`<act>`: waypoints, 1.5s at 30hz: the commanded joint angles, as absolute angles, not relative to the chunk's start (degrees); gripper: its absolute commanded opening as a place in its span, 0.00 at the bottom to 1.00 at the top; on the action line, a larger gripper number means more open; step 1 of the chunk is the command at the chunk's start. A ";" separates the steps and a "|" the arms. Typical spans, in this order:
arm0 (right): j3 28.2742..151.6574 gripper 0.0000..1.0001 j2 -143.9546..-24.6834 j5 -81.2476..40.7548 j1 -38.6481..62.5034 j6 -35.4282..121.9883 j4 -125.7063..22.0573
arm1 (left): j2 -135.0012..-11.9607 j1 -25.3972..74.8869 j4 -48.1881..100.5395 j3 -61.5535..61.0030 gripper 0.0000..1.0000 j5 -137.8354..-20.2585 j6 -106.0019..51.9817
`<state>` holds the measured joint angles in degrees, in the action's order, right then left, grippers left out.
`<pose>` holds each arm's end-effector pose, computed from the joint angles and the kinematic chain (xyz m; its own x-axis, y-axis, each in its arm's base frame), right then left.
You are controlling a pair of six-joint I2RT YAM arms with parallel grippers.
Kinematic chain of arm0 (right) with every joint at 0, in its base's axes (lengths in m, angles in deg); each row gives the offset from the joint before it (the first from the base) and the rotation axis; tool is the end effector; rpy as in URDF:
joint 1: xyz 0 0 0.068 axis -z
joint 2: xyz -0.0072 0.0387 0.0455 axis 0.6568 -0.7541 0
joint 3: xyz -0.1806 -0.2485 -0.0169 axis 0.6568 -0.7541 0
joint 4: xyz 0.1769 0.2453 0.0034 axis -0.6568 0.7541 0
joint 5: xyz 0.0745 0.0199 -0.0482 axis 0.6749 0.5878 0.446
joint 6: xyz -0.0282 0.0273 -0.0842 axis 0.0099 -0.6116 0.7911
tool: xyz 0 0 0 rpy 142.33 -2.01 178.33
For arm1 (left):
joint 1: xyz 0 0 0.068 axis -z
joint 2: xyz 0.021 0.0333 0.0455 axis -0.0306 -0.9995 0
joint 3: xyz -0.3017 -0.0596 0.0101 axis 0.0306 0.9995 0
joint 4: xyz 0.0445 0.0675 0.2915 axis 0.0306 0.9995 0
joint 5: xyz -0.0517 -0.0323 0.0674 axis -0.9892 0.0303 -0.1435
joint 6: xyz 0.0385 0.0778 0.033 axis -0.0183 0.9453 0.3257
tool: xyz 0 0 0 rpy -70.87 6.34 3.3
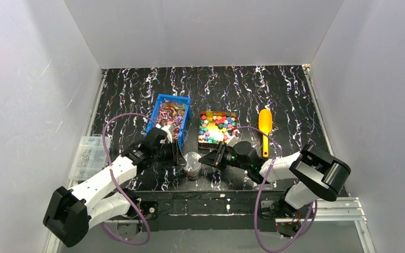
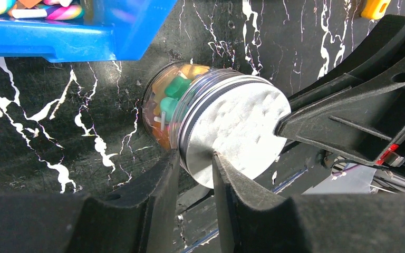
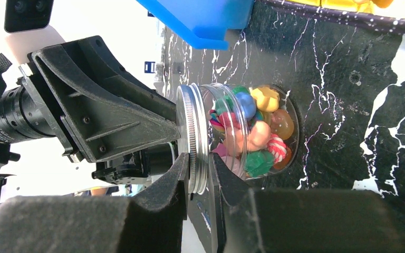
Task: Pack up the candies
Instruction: Close the bottle lid on the packing bottle.
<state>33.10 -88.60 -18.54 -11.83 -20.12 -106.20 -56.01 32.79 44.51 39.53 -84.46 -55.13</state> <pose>0.1810 0.2618 0.1369 -0.8756 0.3816 -0.2961 -0.1727 0.3251 0.9298 0.2051 -0.1651 0.1939 -0.8671 -0.1565 -0.4730 0.1850 0.7803 -0.5974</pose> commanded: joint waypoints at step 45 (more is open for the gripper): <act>41.84 0.47 -82.95 -26.22 -13.17 -5.85 -77.25 | -60.51 32.35 45.21 37.40 0.32 -87.02 -52.50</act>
